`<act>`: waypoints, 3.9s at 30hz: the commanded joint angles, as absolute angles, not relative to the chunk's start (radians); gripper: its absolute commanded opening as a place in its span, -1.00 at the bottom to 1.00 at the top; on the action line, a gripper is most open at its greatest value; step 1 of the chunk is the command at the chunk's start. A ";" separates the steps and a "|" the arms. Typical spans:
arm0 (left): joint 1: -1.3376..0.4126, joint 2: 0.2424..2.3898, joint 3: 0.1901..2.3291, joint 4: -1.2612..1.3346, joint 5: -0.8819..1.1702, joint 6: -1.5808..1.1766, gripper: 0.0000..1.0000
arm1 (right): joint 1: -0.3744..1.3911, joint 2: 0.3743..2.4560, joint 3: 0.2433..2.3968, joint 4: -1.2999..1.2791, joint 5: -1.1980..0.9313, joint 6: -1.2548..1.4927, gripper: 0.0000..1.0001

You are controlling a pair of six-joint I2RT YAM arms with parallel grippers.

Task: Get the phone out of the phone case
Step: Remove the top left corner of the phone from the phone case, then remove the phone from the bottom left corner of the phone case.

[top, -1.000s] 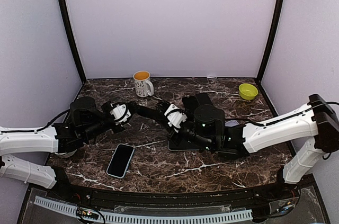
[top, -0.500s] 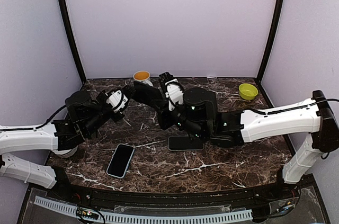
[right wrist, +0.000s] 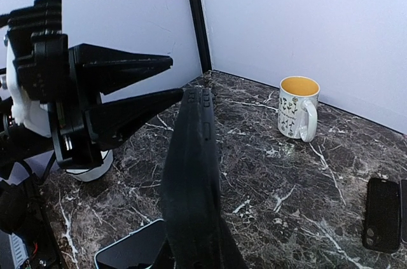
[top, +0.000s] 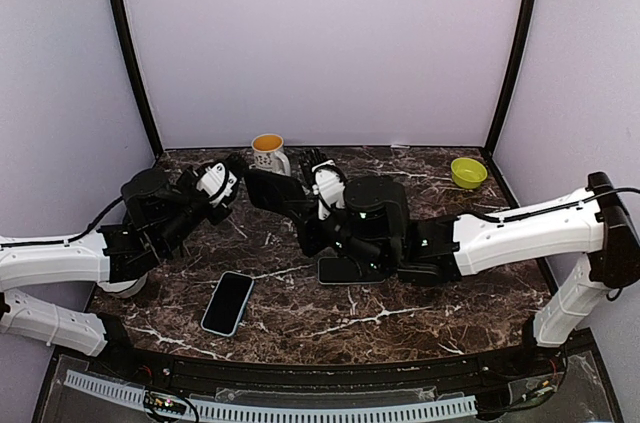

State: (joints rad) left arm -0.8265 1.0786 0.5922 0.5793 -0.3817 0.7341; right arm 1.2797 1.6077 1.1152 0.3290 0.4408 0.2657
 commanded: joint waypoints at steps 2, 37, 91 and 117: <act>-0.818 1.075 0.606 0.639 -0.426 0.725 -0.20 | 1.299 1.551 1.084 0.462 0.412 0.194 -1.00; -0.735 0.989 0.637 0.394 0.114 0.560 0.03 | 1.118 1.338 0.624 0.725 0.071 -0.810 -1.00; -0.608 1.391 0.913 0.794 0.478 -1.059 -0.06 | 1.027 1.302 0.884 0.635 0.264 0.956 -1.00; -0.623 1.432 0.923 0.767 0.513 -1.050 -0.02 | 1.027 1.349 0.931 0.622 0.198 0.903 -1.00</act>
